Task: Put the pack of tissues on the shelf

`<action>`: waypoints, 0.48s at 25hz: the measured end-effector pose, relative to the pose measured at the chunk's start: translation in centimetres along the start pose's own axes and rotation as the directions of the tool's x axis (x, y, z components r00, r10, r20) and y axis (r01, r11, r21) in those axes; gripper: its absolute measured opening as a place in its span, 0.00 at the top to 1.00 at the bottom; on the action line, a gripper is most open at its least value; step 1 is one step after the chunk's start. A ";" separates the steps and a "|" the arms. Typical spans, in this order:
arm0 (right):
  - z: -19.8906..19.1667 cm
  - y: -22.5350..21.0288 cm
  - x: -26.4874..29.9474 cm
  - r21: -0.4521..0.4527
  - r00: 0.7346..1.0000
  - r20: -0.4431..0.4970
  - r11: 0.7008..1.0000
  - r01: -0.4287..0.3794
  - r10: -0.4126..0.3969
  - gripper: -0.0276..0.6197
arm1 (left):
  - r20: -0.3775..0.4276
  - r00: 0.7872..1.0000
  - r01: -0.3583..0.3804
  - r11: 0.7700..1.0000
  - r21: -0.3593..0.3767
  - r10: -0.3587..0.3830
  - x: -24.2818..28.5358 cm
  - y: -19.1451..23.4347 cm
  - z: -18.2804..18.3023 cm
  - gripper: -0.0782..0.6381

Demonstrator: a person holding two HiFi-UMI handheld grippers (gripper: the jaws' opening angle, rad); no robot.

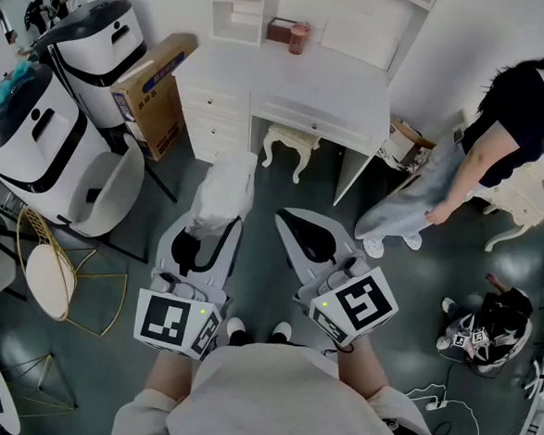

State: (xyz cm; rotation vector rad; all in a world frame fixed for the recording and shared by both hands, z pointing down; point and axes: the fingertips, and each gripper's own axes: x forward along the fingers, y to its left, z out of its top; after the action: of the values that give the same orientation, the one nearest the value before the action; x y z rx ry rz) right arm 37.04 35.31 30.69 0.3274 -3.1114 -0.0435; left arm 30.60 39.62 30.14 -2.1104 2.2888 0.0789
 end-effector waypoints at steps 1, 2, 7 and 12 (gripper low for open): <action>0.0 0.1 0.0 0.000 1.000 0.000 1.000 0.000 0.000 0.96 | 0.000 1.000 0.000 1.000 -0.002 0.000 -0.1 0.1 0.0 0.65; 0.0 0.2 0.0 0.000 1.000 0.000 1.000 -0.001 0.001 0.96 | 0.001 1.000 -0.001 1.000 -0.004 0.001 -0.2 0.1 0.0 0.65; -0.3 0.3 0.1 -0.002 1.000 -0.001 1.000 -0.003 0.003 0.96 | 0.006 1.000 -0.003 1.000 -0.008 0.003 -0.2 0.3 -0.2 0.65; -0.5 0.4 0.4 0.000 1.000 0.002 1.000 -0.002 0.002 0.96 | 0.006 1.000 -0.001 1.000 -0.008 0.001 -0.2 0.6 -0.5 0.65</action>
State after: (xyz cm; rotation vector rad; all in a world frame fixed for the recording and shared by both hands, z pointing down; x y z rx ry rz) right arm 36.57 35.58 31.17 0.3242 -3.1134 -0.0441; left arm 30.02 39.85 30.70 -2.1097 2.2901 0.0941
